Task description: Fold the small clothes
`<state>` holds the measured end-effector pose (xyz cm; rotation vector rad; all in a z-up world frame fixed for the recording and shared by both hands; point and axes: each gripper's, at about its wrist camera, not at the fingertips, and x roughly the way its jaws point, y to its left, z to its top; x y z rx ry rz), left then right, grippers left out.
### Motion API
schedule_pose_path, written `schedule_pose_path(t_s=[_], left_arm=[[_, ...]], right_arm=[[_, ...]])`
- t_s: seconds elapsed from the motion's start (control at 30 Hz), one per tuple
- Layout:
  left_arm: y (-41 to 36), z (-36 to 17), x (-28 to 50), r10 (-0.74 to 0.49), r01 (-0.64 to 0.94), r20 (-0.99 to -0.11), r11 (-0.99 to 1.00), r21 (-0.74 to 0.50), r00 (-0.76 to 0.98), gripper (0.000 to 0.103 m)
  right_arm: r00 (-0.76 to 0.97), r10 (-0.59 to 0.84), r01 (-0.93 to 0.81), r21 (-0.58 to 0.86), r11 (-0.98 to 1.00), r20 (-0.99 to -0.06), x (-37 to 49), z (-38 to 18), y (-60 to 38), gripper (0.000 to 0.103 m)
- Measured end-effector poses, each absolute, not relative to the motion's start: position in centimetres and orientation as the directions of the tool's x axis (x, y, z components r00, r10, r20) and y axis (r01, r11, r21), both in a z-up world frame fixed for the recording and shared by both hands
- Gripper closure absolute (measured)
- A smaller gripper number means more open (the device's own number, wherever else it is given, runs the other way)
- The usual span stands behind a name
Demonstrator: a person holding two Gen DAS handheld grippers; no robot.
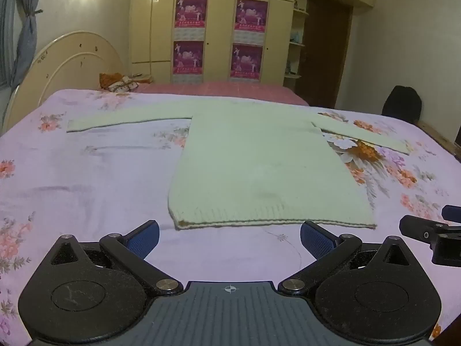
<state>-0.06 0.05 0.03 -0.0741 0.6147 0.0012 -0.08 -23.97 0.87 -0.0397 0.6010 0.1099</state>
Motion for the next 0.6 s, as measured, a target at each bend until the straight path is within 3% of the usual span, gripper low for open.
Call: schedule_pose_path(t_s=[0.6], left_arm=[[-0.2, -0.4, 0.3, -0.008, -0.026, -0.59, 0.998, -0.049, 0.807, 0.0]], right_arm=[[0.822, 0.093, -0.116, -0.005, 0.993, -0.561, 0.3, 0.7, -24.2, 0.001]])
